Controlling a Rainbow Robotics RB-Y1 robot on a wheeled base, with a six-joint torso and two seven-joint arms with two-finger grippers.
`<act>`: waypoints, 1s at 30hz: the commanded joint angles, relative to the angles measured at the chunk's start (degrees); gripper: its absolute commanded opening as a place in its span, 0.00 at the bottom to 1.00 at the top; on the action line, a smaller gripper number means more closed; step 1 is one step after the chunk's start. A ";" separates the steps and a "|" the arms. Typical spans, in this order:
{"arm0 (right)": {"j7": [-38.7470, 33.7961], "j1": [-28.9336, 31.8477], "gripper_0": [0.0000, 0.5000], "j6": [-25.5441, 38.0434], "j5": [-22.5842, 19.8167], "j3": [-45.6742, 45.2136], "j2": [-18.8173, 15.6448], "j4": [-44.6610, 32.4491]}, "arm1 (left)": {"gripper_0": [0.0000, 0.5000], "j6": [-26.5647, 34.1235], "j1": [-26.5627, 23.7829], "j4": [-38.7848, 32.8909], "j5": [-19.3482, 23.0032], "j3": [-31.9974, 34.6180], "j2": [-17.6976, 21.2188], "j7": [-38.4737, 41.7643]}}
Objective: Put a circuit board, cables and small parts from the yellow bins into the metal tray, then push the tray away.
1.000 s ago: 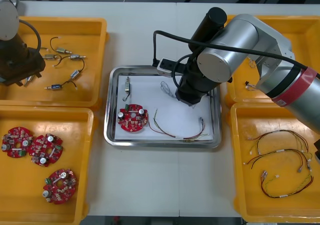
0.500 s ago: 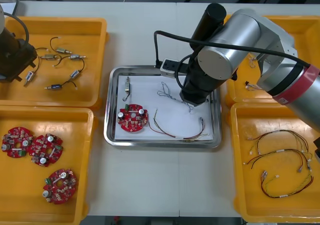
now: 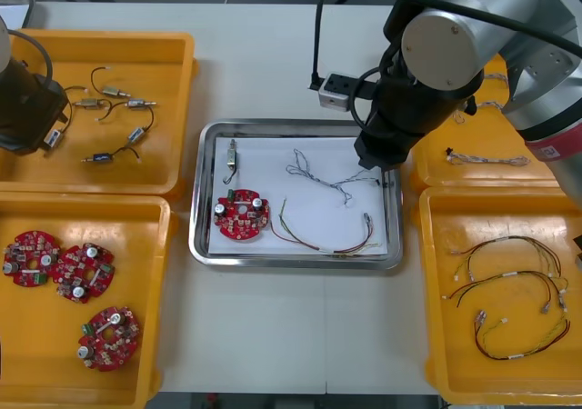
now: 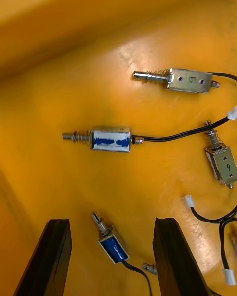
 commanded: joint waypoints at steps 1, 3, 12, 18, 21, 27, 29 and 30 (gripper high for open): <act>1.86 -2.28 1.00 4.41 -1.12 -5.14 -1.36 -3.28 | 0.98 -1.48 -0.52 -0.48 2.45 -3.67 0.00 11.45; 1.77 -2.28 1.00 6.70 -1.30 -6.99 -1.53 -3.54 | 0.98 -1.92 -0.52 -0.39 2.89 -4.91 0.00 13.29; 0.19 -1.66 1.00 9.03 -2.17 -14.28 -2.94 -3.90 | 0.98 -2.01 -0.43 -0.30 5.43 -9.74 0.17 19.71; -0.78 0.54 1.00 9.03 -2.70 -18.15 -4.26 -3.98 | 0.98 -3.59 0.19 0.66 5.79 -10.97 0.35 21.29; -1.22 1.68 1.00 9.03 -2.70 -19.47 -5.05 -4.16 | 0.98 -5.97 0.19 2.68 5.70 -11.85 0.44 21.82; -2.45 5.63 1.00 9.03 -2.79 -23.34 -6.89 -6.62 | 0.98 -9.31 0.19 5.32 5.61 -13.25 0.70 21.38; -2.80 7.22 1.00 9.03 -2.88 -24.57 -7.86 -7.85 | 0.98 -9.04 0.19 5.32 5.87 -13.25 0.70 21.38; -2.89 7.74 1.00 9.03 -2.96 -24.92 -8.13 -8.20 | 0.98 -8.95 0.19 5.41 5.96 -13.34 0.70 21.29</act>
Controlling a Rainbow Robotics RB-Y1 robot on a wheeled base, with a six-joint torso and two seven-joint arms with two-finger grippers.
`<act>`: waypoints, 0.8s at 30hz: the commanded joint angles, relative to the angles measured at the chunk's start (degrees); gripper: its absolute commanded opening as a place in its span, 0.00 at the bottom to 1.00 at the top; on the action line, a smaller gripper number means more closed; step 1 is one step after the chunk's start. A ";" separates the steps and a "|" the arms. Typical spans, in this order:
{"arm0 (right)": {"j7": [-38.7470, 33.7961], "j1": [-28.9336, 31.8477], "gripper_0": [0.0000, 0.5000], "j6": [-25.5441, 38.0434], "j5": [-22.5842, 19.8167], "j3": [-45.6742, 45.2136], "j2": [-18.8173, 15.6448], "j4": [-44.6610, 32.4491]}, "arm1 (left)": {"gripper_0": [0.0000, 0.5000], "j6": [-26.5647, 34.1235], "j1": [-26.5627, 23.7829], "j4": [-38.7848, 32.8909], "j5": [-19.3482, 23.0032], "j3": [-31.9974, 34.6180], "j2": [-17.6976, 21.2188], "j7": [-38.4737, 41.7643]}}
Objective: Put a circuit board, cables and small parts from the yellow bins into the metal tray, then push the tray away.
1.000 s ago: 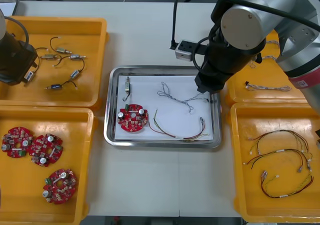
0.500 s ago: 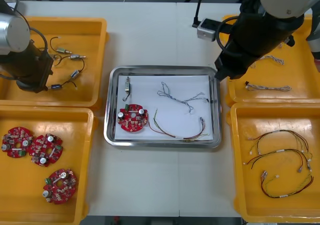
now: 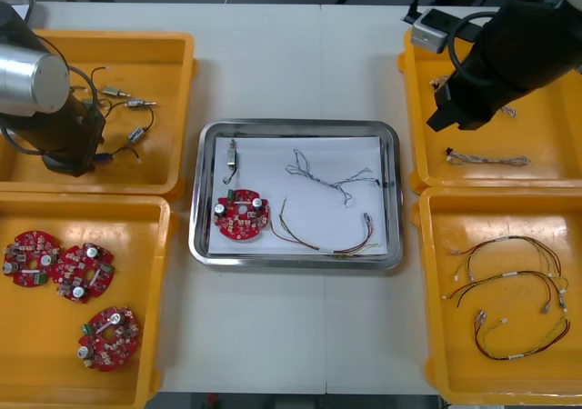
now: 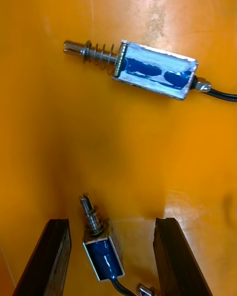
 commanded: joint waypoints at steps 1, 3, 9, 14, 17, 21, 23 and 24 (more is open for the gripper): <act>-2.58 4.06 1.00 0.20 -0.81 -4.61 -3.99 -4.48 | 0.95 -0.23 0.18 -0.03 0.73 -1.14 0.70 1.14; -2.84 5.56 1.00 0.20 -0.99 -5.75 -4.96 -5.53 | 0.81 0.04 0.18 -0.12 0.90 -1.58 0.70 1.22; -4.25 10.83 1.00 0.20 -1.51 -10.94 -6.89 -8.08 | 0.61 0.13 0.18 -0.12 1.17 -2.72 0.70 1.40; -5.66 14.17 1.00 0.20 -1.95 -14.80 -7.95 -8.61 | 0.65 0.30 0.18 -0.12 1.78 -2.81 0.61 1.05; -9.52 15.84 1.00 0.20 -2.13 -17.62 -8.47 -8.61 | 0.67 0.21 0.45 -0.12 1.87 -2.81 0.61 0.78; -14.27 16.81 1.00 0.20 -1.78 -19.90 -9.26 -8.78 | 0.24 0.21 0.45 -0.12 2.13 -2.90 0.52 0.35; -16.91 17.77 1.00 0.20 -1.69 -20.78 -9.79 -8.96 | 0.00 0.21 0.45 -0.12 2.31 -3.16 0.52 0.35; -18.40 18.48 1.00 0.20 -1.60 -21.13 -10.32 -9.22 | 0.00 0.21 0.54 -0.21 2.40 -3.16 0.52 0.26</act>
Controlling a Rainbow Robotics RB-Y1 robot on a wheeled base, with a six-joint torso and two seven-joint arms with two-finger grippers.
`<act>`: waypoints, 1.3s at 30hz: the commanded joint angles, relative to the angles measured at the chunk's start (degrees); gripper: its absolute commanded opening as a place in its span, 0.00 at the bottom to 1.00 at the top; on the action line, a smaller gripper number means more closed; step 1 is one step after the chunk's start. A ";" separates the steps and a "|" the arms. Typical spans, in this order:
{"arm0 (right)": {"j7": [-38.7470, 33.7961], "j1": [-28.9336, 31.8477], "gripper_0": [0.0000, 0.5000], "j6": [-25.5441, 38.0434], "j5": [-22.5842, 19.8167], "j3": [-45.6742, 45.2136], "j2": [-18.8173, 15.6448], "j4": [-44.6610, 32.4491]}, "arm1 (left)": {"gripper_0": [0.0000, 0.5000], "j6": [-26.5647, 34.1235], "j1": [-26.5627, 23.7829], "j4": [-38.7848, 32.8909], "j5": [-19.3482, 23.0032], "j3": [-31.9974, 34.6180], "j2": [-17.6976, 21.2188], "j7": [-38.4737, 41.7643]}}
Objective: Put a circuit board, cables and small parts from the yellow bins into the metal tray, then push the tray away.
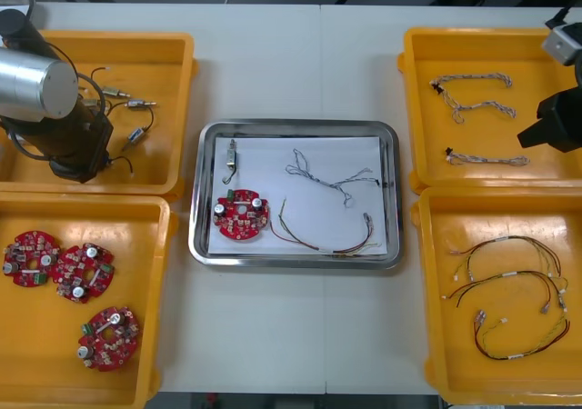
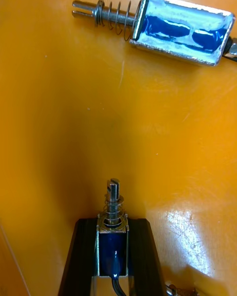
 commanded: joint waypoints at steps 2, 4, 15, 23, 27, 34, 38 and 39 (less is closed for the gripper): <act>-6.41 3.34 1.00 0.19 0.19 -3.79 -4.15 -2.81 | 0.00 0.17 0.44 -0.61 0.75 -1.03 0.61 0.17; -9.31 5.01 1.00 0.19 0.19 -4.67 -4.95 -3.42 | 0.00 0.26 0.44 -1.05 0.31 -1.03 0.61 0.08; -20.82 13.53 1.00 0.19 0.81 -9.15 -6.00 -8.78 | 0.00 8.52 0.44 -10.45 -5.67 1.35 1.75 -1.50; -22.05 16.70 1.00 0.19 0.72 -9.24 -5.65 -11.77 | 0.00 18.28 0.44 -18.01 -8.30 1.79 4.56 -10.91; -22.32 17.84 1.00 0.19 0.54 -9.42 -5.03 -13.44 | 0.00 21.97 0.36 -20.65 -8.04 3.19 5.80 -15.83; -22.49 20.21 1.00 0.19 0.19 -10.21 -4.68 -16.69 | 0.00 24.61 -0.08 -24.87 -5.23 6.62 7.03 -25.67; -22.05 21.53 1.00 0.19 -0.25 -10.91 -4.77 -17.22 | 0.00 24.78 -0.17 -26.98 -2.59 6.53 7.38 -30.50; -21.96 21.71 1.00 0.19 -0.34 -10.91 -4.77 -17.22 | 0.00 24.96 -0.17 -27.68 -1.71 6.62 7.47 -31.65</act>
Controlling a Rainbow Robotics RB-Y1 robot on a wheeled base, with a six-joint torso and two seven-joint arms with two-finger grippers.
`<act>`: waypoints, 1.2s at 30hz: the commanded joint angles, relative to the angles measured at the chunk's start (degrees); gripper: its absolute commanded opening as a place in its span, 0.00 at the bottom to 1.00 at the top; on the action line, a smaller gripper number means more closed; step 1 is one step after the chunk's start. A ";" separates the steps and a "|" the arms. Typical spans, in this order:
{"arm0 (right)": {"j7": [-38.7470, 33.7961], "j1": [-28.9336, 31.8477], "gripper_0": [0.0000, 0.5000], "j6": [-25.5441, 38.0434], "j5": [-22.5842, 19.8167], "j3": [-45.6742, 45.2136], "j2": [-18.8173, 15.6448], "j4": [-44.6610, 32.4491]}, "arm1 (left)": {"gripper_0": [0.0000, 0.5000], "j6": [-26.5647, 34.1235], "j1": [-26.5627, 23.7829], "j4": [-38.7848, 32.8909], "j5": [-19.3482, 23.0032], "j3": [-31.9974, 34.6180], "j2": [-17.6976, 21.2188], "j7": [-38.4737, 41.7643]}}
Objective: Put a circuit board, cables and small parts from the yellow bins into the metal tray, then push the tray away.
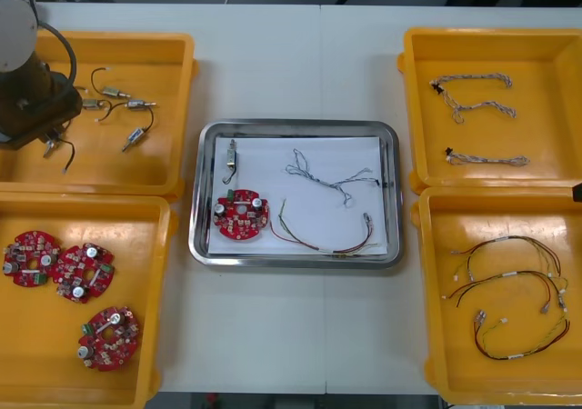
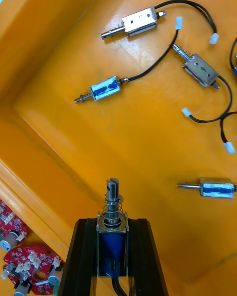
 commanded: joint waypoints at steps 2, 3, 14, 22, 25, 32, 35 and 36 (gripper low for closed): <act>-0.83 2.14 1.00 0.19 -0.95 -2.50 -1.29 -1.91 | 0.00 1.68 -0.28 -5.13 4.86 1.22 3.31 -3.65; -0.83 2.14 1.00 0.19 -0.95 -2.50 -1.29 -1.91 | 0.00 1.68 -0.28 -5.13 4.86 1.22 3.31 -3.65; -0.48 2.22 1.00 0.19 -2.62 -2.41 -1.29 -1.91 | 0.00 2.17 -6.08 -11.63 10.05 -4.94 1.29 -17.71; -0.12 2.22 1.00 0.19 -2.97 -2.33 -1.29 -1.91 | 0.00 2.17 -6.25 -12.60 11.19 -5.20 -2.67 -27.82; -0.21 2.22 1.00 0.19 -3.06 -2.33 -1.37 -1.91 | 0.00 2.17 -6.25 -12.60 10.93 -5.29 -4.34 -31.25; -0.12 2.22 1.00 0.19 -3.24 -2.33 -1.37 -1.91 | 0.00 2.17 -8.27 -12.16 8.56 -9.33 -8.12 -34.41; -0.21 2.22 1.00 0.19 -3.33 -2.41 -1.37 -1.91 | 0.00 2.17 -8.98 -11.46 4.95 -11.70 -11.63 -33.27; -0.21 2.22 1.00 0.19 -3.33 -2.33 -1.29 -1.91 | 0.00 2.17 -8.98 -11.11 3.98 -11.97 -12.86 -32.92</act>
